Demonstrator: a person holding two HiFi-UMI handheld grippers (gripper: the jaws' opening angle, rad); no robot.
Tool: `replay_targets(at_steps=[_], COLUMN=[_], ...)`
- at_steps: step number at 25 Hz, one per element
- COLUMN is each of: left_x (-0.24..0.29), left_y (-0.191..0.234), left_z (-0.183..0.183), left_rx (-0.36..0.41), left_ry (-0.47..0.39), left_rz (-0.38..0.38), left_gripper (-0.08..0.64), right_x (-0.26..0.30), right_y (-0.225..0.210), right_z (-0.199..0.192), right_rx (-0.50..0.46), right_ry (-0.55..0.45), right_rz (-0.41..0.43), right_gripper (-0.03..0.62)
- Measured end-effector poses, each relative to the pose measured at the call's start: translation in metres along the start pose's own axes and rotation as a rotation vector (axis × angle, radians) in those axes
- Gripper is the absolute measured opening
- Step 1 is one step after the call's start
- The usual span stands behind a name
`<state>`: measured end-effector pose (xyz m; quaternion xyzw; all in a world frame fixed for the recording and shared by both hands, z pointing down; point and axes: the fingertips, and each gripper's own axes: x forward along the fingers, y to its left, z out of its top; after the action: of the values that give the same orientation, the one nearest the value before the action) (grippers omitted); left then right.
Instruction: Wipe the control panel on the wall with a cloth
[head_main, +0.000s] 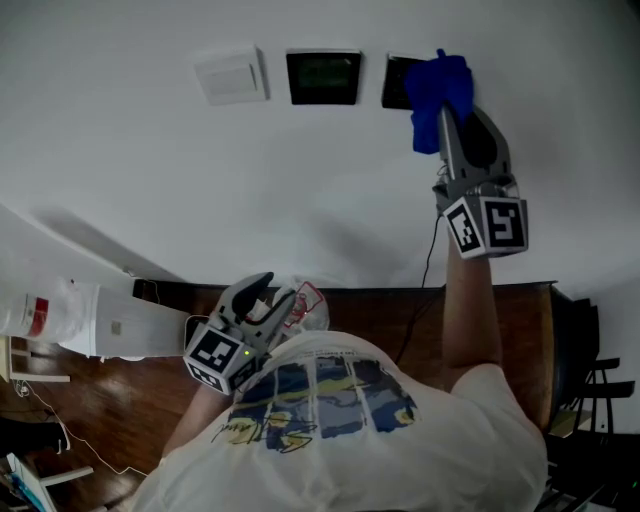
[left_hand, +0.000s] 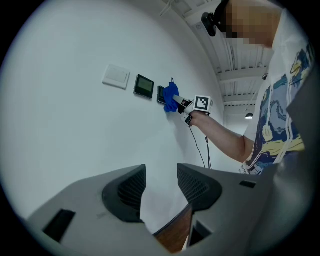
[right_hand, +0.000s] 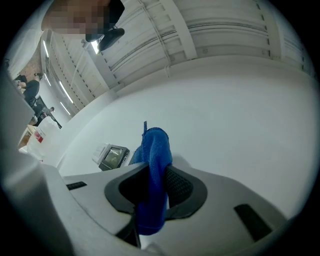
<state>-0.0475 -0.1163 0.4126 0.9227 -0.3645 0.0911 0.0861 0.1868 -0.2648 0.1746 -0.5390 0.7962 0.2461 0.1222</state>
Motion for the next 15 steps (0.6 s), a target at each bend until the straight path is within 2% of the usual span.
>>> replay_targets(at_steps=[7, 15], left_x=[0.015, 0.015], left_y=[-0.011, -0.017], left_z=[0.0, -0.002], left_rx=[0.008, 0.014], left_ry=[0.01, 0.021], left_rz=[-0.008, -0.023], left_gripper=[0.176, 0.176], right_x=[-0.014, -0.037], right_y=[-0.032, -0.06], right_z=[-0.007, -0.015], right_rx=[0.001, 0.015], right_ry=[0.007, 0.037], right_rz=[-0.041, -0.128], right_gripper=[0.095, 0.094])
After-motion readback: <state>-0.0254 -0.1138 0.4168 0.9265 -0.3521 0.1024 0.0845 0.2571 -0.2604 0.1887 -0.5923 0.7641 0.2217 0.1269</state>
